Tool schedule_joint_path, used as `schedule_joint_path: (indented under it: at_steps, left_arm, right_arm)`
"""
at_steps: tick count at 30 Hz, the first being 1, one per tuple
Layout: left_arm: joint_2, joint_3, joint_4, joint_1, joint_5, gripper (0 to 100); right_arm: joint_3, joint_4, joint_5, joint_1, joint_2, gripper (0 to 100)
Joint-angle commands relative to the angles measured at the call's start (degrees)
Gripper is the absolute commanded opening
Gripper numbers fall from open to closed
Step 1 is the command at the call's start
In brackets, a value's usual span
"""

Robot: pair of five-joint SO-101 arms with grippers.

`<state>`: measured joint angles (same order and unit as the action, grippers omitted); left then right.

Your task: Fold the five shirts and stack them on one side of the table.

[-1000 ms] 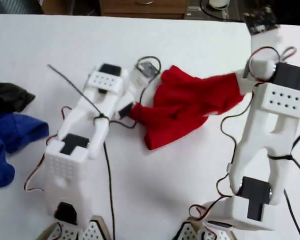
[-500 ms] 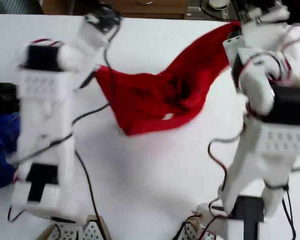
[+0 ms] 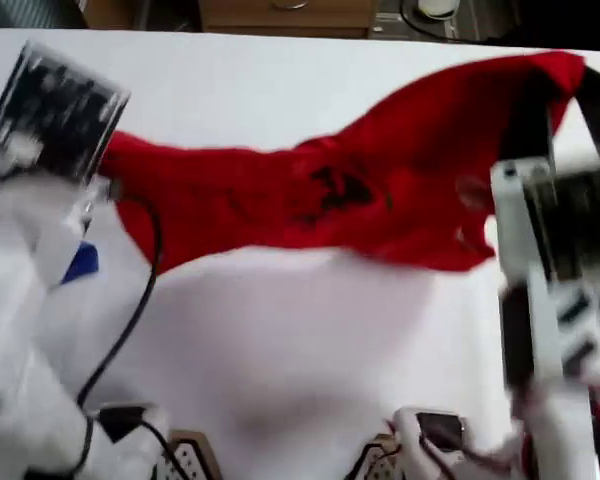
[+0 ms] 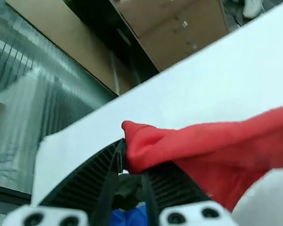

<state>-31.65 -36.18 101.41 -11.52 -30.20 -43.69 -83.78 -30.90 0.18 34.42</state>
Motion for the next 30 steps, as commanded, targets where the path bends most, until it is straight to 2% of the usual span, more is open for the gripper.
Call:
schedule_joint_path:
  at_steps: [1, 8, 12, 18, 25, 30]
  left_arm:
    - [-4.75, -1.89, 0.88, -0.62, 0.18, 3]
    - [-10.46, -2.42, 0.53, -0.62, 0.09, 3]
    - [-11.25, -2.33, -1.14, -1.05, 0.00, 3]
    - [-11.08, -1.71, -0.70, -1.85, 0.09, 3]
    - [-11.60, 13.05, -5.01, -1.85, 0.26, 3]
    - [-11.60, 17.36, -6.77, -1.85, 0.44, 3]
  right_arm:
    - [-1.14, -0.48, -0.44, -0.04, 4.79, 2.2]
    - [-1.67, 0.22, -0.88, -0.04, 9.54, 2.2]
    - [-1.32, 5.23, -8.35, -0.04, 9.19, 2.2]
    - [-1.23, 5.85, -10.11, -0.22, 7.43, 2.2]
    - [-1.32, 5.85, -12.84, -0.31, 4.00, 2.2]
    - [-1.85, 7.16, -12.84, -0.13, 4.35, 2.2]
